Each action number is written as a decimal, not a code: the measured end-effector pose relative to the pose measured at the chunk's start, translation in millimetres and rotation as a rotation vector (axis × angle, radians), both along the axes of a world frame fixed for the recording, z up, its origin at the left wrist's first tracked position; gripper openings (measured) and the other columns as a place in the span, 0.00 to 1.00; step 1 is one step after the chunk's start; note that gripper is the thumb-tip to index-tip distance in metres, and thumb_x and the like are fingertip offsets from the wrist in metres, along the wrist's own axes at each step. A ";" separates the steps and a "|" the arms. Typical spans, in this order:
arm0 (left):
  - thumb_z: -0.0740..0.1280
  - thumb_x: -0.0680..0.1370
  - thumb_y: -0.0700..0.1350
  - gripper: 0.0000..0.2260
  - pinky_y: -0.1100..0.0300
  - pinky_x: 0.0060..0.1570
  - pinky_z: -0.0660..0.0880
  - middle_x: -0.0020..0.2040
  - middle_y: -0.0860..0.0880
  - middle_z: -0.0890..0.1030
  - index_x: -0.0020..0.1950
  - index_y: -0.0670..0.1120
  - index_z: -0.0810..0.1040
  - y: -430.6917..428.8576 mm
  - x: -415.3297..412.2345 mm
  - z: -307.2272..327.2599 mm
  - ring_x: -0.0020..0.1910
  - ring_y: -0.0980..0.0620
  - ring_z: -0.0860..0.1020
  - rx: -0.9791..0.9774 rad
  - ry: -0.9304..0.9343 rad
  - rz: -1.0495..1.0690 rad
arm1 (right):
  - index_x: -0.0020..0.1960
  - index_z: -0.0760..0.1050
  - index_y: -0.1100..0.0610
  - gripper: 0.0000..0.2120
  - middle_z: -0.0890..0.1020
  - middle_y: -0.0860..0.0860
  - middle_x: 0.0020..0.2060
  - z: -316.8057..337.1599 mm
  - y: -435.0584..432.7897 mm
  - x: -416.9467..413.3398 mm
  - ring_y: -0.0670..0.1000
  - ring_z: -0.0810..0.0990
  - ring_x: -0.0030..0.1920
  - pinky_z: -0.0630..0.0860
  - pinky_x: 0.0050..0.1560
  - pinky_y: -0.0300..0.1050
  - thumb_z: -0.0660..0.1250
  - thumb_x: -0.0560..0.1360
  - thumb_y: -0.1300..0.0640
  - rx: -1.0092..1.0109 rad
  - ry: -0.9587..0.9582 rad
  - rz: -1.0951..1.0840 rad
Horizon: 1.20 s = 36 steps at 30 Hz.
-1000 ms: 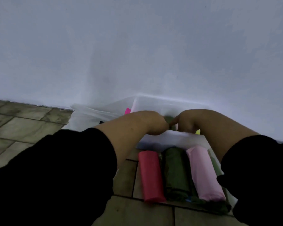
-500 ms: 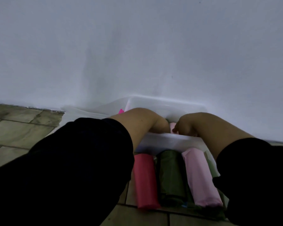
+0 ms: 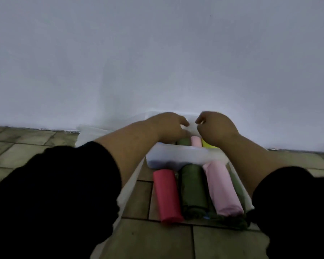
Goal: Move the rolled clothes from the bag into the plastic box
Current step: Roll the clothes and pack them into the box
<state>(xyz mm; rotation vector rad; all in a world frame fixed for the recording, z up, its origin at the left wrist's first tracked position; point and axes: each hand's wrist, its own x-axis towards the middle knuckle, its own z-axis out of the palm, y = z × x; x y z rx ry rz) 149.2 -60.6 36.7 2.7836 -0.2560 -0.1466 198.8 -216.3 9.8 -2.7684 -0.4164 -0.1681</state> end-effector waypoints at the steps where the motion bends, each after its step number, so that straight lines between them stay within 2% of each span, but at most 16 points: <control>1: 0.63 0.77 0.55 0.21 0.60 0.59 0.65 0.69 0.49 0.72 0.69 0.53 0.71 5.3 -10.5 7.8 0.65 0.50 0.70 -0.039 -0.044 0.019 | 0.49 0.78 0.52 0.09 0.82 0.53 0.47 1.0 4.6 -19.7 0.55 0.79 0.48 0.73 0.44 0.45 0.61 0.72 0.57 0.135 -0.137 -0.016; 3: 0.65 0.76 0.54 0.18 0.62 0.52 0.65 0.65 0.51 0.76 0.66 0.52 0.74 15.9 -32.3 18.1 0.60 0.52 0.73 -0.103 -0.093 0.068 | 0.43 0.77 0.51 0.05 0.82 0.52 0.38 -7.8 19.3 -65.0 0.57 0.79 0.41 0.69 0.39 0.45 0.62 0.70 0.54 0.083 -0.282 0.053; 4: 0.66 0.76 0.54 0.16 0.62 0.50 0.66 0.62 0.52 0.78 0.63 0.52 0.76 19.6 -45.0 21.5 0.56 0.53 0.74 -0.122 -0.102 0.096 | 0.42 0.77 0.51 0.06 0.81 0.52 0.38 -17.2 28.7 -89.1 0.57 0.79 0.41 0.69 0.43 0.48 0.62 0.70 0.51 -0.015 -0.309 0.126; 7: 0.66 0.75 0.54 0.11 0.60 0.47 0.70 0.54 0.51 0.80 0.54 0.51 0.79 22.7 -84.7 20.7 0.49 0.54 0.76 -0.189 -0.057 0.183 | 0.51 0.76 0.51 0.11 0.81 0.53 0.48 -51.7 53.1 -142.8 0.58 0.76 0.52 0.62 0.61 0.58 0.60 0.73 0.49 -0.351 -0.148 0.241; 9: 0.66 0.75 0.53 0.09 0.56 0.50 0.74 0.51 0.49 0.82 0.50 0.50 0.79 20.5 -110.0 10.3 0.48 0.50 0.79 -0.282 0.017 0.248 | 0.60 0.72 0.53 0.14 0.79 0.54 0.56 -68.0 60.1 -160.2 0.58 0.73 0.59 0.55 0.69 0.61 0.59 0.76 0.52 -0.427 -0.031 0.232; 11: 0.67 0.75 0.53 0.08 0.50 0.55 0.76 0.50 0.48 0.81 0.50 0.51 0.78 16.9 -136.9 -7.8 0.49 0.48 0.79 -0.548 0.138 0.363 | 0.63 0.69 0.53 0.15 0.77 0.55 0.59 -75.4 60.1 -175.7 0.58 0.72 0.62 0.52 0.71 0.62 0.58 0.77 0.53 -0.405 -0.025 0.236; 13: 0.67 0.75 0.53 0.11 0.46 0.56 0.75 0.53 0.47 0.78 0.56 0.51 0.75 9.4 -165.3 -32.7 0.51 0.47 0.77 -0.879 0.244 0.535 | 0.64 0.68 0.51 0.17 0.76 0.56 0.59 -81.1 55.9 -194.2 0.58 0.72 0.61 0.55 0.69 0.61 0.58 0.76 0.54 -0.345 -0.039 0.287; 15: 0.66 0.76 0.52 0.14 0.50 0.48 0.76 0.51 0.45 0.78 0.59 0.47 0.75 -2.4 -194.4 -56.1 0.47 0.47 0.77 -1.153 0.312 0.723 | 0.66 0.65 0.50 0.21 0.75 0.57 0.59 -90.7 49.0 -214.0 0.58 0.73 0.58 0.61 0.62 0.58 0.61 0.73 0.52 -0.347 -0.024 0.324; 17: 0.67 0.75 0.51 0.13 0.54 0.39 0.74 0.45 0.43 0.81 0.53 0.43 0.79 -17.2 -218.9 -70.0 0.44 0.45 0.78 -1.438 0.426 0.921 | 0.67 0.62 0.51 0.28 0.74 0.55 0.58 -99.2 40.2 -228.6 0.58 0.73 0.56 0.65 0.57 0.54 0.65 0.70 0.48 -0.339 0.010 0.276; 20: 0.68 0.74 0.48 0.12 0.51 0.38 0.74 0.47 0.40 0.79 0.50 0.41 0.74 -35.2 -233.0 -82.8 0.47 0.39 0.77 -1.666 0.554 1.077 | 0.64 0.63 0.54 0.32 0.74 0.54 0.58 -102.4 29.0 -234.9 0.56 0.75 0.56 0.68 0.54 0.50 0.68 0.66 0.42 -0.220 0.136 0.121; 23: 0.66 0.75 0.45 0.20 0.43 0.46 0.74 0.51 0.40 0.76 0.64 0.41 0.69 -43.2 -236.4 -83.6 0.51 0.39 0.75 -1.733 0.537 1.069 | 0.61 0.65 0.55 0.31 0.76 0.53 0.56 -98.0 25.1 -238.7 0.54 0.77 0.54 0.71 0.48 0.46 0.70 0.64 0.42 -0.078 0.296 0.050; 26: 0.64 0.77 0.44 0.27 0.38 0.60 0.70 0.66 0.37 0.70 0.74 0.40 0.61 -42.1 -233.3 -86.0 0.60 0.37 0.71 -1.645 0.545 1.059 | 0.58 0.68 0.53 0.26 0.80 0.52 0.53 -94.5 18.3 -242.2 0.54 0.79 0.52 0.75 0.50 0.46 0.70 0.65 0.45 0.127 0.404 -0.007; 28: 0.63 0.78 0.43 0.25 0.39 0.56 0.69 0.66 0.36 0.70 0.73 0.39 0.61 -41.8 -232.1 -88.2 0.55 0.38 0.72 -1.623 0.564 1.035 | 0.57 0.68 0.53 0.24 0.81 0.50 0.50 -94.4 12.2 -246.7 0.52 0.80 0.48 0.75 0.46 0.45 0.71 0.66 0.46 0.248 0.436 0.005; 31: 0.63 0.79 0.44 0.22 0.40 0.51 0.67 0.59 0.36 0.75 0.70 0.36 0.65 -42.5 -230.9 -90.8 0.47 0.39 0.74 -1.602 0.612 1.014 | 0.57 0.66 0.54 0.24 0.80 0.46 0.43 -95.8 7.3 -255.8 0.46 0.80 0.39 0.76 0.37 0.43 0.73 0.65 0.53 0.432 0.531 0.072; 34: 0.64 0.78 0.46 0.23 0.40 0.55 0.67 0.59 0.35 0.75 0.70 0.37 0.65 -43.0 -226.3 -97.6 0.54 0.37 0.74 -1.628 0.639 0.972 | 0.58 0.66 0.55 0.24 0.80 0.48 0.44 -95.2 3.2 -257.6 0.48 0.80 0.41 0.78 0.40 0.45 0.72 0.67 0.58 0.618 0.582 0.034; 36: 0.65 0.76 0.45 0.23 0.42 0.56 0.68 0.57 0.36 0.76 0.69 0.38 0.67 -42.6 -222.1 -102.3 0.55 0.37 0.75 -1.707 0.647 0.905 | 0.59 0.68 0.54 0.23 0.78 0.44 0.42 -92.6 1.1 -253.9 0.45 0.78 0.40 0.75 0.36 0.38 0.71 0.67 0.58 0.623 0.548 0.006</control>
